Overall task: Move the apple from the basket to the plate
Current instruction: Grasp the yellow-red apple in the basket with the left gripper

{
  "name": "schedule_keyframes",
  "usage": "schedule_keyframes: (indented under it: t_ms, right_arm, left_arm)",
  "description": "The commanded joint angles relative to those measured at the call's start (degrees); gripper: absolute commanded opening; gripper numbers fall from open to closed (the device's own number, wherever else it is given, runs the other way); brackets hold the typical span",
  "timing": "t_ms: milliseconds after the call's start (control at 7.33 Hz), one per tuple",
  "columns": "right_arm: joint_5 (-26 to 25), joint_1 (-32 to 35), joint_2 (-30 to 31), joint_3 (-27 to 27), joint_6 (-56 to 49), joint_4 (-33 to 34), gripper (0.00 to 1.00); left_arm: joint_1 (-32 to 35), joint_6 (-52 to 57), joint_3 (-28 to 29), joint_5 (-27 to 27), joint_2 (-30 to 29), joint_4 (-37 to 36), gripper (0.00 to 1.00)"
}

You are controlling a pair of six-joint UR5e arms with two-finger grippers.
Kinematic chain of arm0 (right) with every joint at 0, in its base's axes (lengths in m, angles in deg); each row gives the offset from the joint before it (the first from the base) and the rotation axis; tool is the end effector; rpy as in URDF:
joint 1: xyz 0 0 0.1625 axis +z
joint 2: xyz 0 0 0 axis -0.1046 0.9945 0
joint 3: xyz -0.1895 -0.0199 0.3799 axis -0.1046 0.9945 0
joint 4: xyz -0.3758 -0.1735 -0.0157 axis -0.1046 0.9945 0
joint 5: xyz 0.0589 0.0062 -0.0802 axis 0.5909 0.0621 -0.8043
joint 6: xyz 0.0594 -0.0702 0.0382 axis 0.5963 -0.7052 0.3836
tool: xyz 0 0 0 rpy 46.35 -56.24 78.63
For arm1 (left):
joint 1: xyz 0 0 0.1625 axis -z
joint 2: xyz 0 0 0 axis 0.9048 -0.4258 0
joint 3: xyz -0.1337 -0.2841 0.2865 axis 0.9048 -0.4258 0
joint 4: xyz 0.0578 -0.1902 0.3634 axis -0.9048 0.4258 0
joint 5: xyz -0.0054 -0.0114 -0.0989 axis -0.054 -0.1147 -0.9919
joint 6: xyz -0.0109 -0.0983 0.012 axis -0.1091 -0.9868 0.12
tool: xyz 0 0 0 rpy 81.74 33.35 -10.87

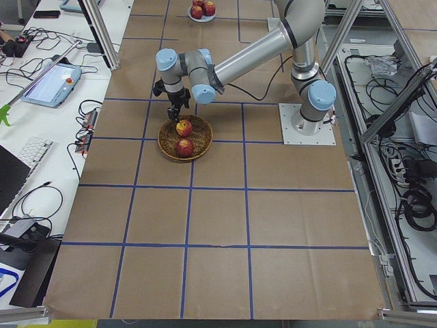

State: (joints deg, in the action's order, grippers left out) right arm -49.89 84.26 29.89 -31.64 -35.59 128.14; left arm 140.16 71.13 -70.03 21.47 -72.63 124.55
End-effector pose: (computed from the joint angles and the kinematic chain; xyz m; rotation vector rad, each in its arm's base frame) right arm 0.1352 -0.4661 0.4595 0.0301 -3.1398 -0.0018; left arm 0.0296 -0.6216 0.2412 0.6866 3.0559 0.1433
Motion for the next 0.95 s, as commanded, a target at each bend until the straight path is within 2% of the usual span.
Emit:
schedule_keyframes:
  t_ms: [0,409,545,818]
  right_arm:
    - [0.0,0.0,0.0,0.0,0.0,0.0,1.0]
    - [-0.1,0.0,0.0,0.0,0.0,0.0,1.0]
    - [0.0,0.0,0.0,0.0,0.0,0.0,1.0]
    - [-0.1,0.0,0.0,0.0,0.0,0.0,1.0]
  left_arm:
    - [-1.4,2.5,0.0,-0.3,-1.5,-0.4,0.99]
    - [-2.7,4.3,-1.2,-0.3,-2.9,-0.4,0.98]
    - [-2.8,4.7,-1.1,-0.3,-3.8,-0.4,0.89]
    - [-2.7,4.8,-0.4,0.1,-4.2,-0.3,0.52]
